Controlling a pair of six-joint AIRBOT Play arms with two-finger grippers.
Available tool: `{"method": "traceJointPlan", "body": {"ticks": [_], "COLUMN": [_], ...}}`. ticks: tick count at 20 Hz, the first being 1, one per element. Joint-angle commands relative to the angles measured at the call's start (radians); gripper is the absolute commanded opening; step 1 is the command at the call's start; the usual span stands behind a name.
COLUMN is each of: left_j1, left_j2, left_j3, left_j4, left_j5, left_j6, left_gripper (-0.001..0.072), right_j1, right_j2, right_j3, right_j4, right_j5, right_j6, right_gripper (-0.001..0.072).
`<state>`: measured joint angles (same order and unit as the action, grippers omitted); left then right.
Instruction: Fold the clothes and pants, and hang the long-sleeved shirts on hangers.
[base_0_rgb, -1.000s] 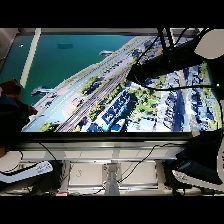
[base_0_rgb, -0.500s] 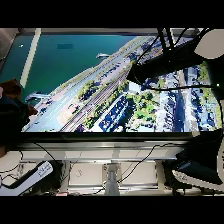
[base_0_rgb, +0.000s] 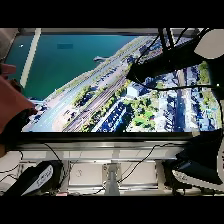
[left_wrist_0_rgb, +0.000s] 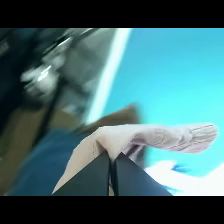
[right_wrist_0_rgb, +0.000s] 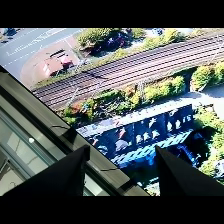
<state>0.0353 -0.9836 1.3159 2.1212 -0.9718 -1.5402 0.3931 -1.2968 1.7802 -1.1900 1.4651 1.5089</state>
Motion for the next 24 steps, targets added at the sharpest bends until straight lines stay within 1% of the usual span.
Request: {"method": "traceJointPlan", "body": {"ticks": [1, 3, 6, 10, 13, 16, 18, 22, 24], "left_j1": [-0.207, -0.284, -0.352, -0.431, -0.518, -0.633, -0.716, -0.873, -0.934], "left_j2": [-0.021, -0.061, -0.161, -0.341, -0.451, -0.515, -0.536, -0.564, -0.578], "left_j3": [0.0, -0.002, -0.01, -0.01, -0.01, -0.01, -0.01, -0.01, -0.01], "left_j4": [-0.092, -0.232, -0.492, -0.661, -0.728, -0.771, -0.773, -0.772, -0.772], "left_j5": [-0.075, -0.098, -0.095, -0.091, -0.09, -0.058, 0.008, 0.229, 0.311], "left_j6": [0.01, -0.002, -0.001, -0.001, -0.001, -0.001, -0.001, -0.001, -0.001], "left_gripper": [0.0013, 0.0013, 0.0013, 0.0013, 0.0014, 0.0014, 0.0014, 0.0014, 0.0014], "right_j1": [0.0, 0.0, 0.0, 0.0, -0.001, -0.001, -0.001, -0.001, -0.001], "right_j2": [0.0, 0.0, 0.002, 0.002, 0.002, 0.008, 0.014, 0.023, 0.026], "right_j3": [0.0, 0.0, 0.0, 0.0, 0.0, 0.0, 0.0, 0.0, 0.0], "right_j4": [0.0, 0.0, 0.033, 0.037, 0.022, -0.082, -0.16, -0.304, -0.363], "right_j5": [-0.027, -0.063, -0.031, 0.003, 0.033, 0.068, 0.066, 0.059, 0.055], "right_j6": [0.0, 0.001, 0.001, 0.001, 0.0, -0.004, -0.011, -0.011, -0.011], "right_gripper": [0.0457, 0.0457, 0.0457, 0.0457, 0.0457, 0.0457, 0.0457, 0.0456, 0.0456]}}
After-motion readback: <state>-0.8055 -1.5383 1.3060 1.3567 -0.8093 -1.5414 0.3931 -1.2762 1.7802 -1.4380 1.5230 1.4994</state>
